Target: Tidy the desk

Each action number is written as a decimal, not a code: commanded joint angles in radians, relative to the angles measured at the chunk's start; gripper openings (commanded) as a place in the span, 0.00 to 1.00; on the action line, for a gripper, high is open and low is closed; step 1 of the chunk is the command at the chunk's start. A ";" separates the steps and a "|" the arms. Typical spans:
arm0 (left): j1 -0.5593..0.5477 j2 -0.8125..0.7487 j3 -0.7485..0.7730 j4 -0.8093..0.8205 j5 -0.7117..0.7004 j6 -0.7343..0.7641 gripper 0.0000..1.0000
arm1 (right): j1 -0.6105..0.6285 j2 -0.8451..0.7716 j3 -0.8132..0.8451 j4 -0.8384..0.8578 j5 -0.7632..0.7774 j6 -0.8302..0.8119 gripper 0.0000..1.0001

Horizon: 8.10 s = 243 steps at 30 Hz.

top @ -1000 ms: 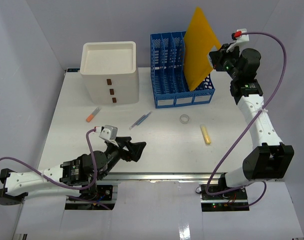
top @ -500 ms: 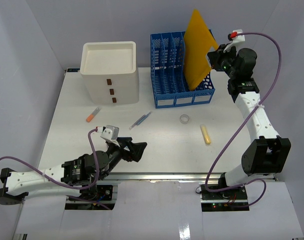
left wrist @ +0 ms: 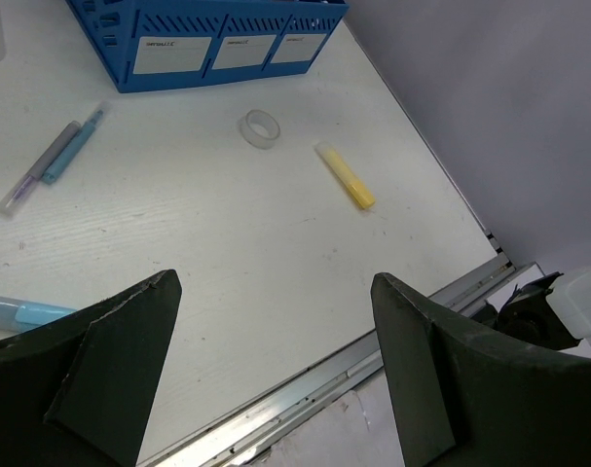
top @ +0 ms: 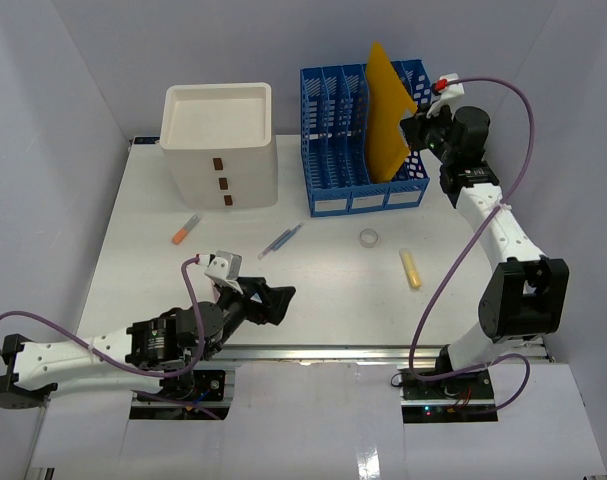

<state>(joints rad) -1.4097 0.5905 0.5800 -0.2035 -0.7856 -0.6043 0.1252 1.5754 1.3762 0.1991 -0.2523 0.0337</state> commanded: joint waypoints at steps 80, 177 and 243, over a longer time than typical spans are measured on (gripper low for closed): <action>1.355 1.008 0.807 -0.067 0.992 0.323 0.56 | -0.030 -0.648 -0.734 -0.092 -1.056 -0.208 0.92; 1.353 0.017 0.222 -0.295 1.009 0.220 0.97 | -0.033 -0.538 -0.645 -0.591 -0.778 -0.655 0.93; 1.355 0.070 0.109 -0.531 0.723 -0.227 0.93 | -0.018 -0.147 -0.662 -0.520 -0.001 -0.552 0.14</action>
<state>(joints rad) -0.0559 0.6621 0.6368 -0.7475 -0.0137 -0.8295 0.1013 1.4617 0.7219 -0.2747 -0.1698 -0.4475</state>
